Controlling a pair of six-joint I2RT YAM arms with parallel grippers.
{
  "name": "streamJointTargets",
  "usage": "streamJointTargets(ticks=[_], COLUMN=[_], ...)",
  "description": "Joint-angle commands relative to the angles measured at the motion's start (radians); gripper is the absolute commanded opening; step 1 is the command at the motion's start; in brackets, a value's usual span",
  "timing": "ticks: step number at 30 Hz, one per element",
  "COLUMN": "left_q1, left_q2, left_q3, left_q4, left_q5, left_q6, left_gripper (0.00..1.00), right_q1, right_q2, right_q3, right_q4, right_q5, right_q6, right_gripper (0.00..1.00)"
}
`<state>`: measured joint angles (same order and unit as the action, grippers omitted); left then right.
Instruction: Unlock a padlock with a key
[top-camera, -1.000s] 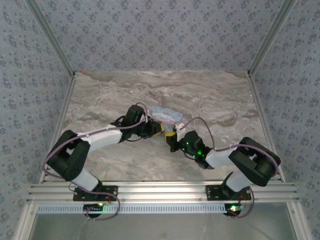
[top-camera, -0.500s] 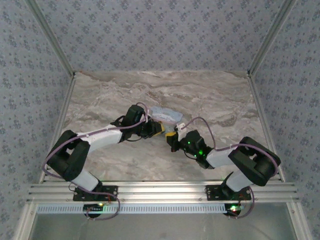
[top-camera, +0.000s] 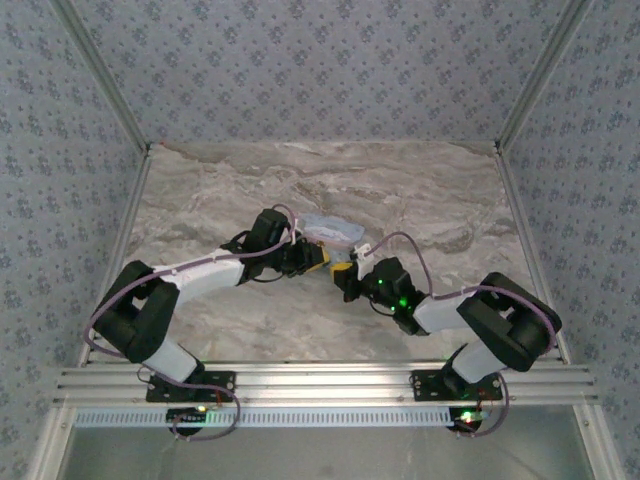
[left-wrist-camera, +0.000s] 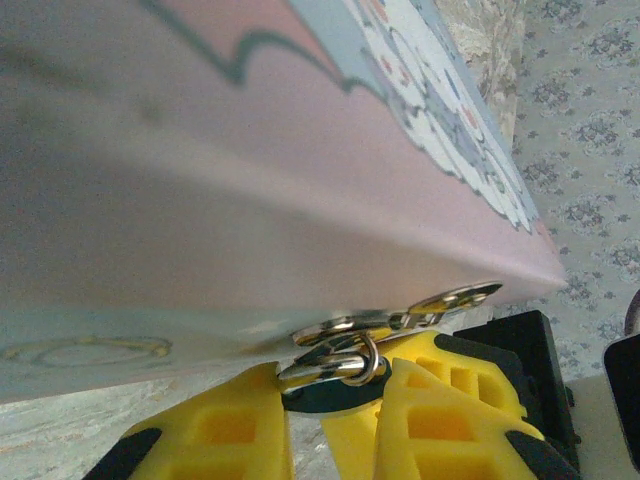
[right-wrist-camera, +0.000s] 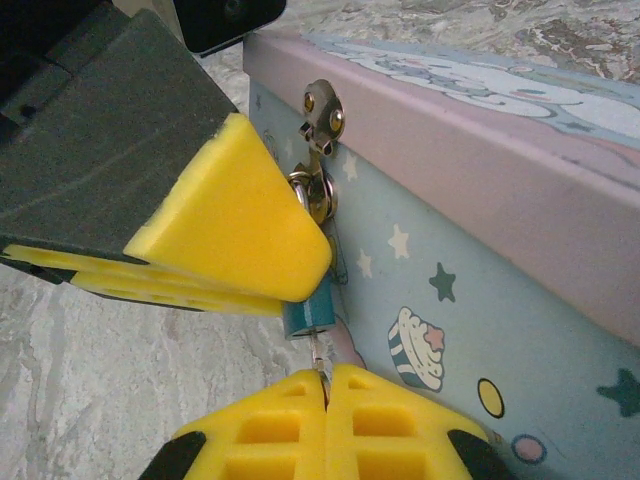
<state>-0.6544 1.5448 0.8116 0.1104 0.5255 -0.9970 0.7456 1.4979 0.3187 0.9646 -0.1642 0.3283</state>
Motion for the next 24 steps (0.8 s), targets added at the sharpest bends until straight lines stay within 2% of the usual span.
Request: streamJointTargets(ticks=[1,14,24], left_q1=[-0.022,-0.033,-0.033], left_q2=[-0.040,-0.039,-0.026], left_q3=[0.033,0.042,0.039], left_q4=[-0.012,-0.015,-0.002], left_q5=[0.090,0.090,0.079], left_q6=[0.006,0.005,0.008], left_gripper=[0.18,0.18,0.18], right_q1=[-0.020,-0.041,-0.061], right_q2=[0.007,0.069,0.077], right_q3=[0.059,0.169,0.173], right_q4=[0.093,0.109,0.102], right_q5=[-0.014,-0.065,-0.062], right_q6=[-0.010,-0.015,0.005], right_gripper=[0.00,0.00,0.00])
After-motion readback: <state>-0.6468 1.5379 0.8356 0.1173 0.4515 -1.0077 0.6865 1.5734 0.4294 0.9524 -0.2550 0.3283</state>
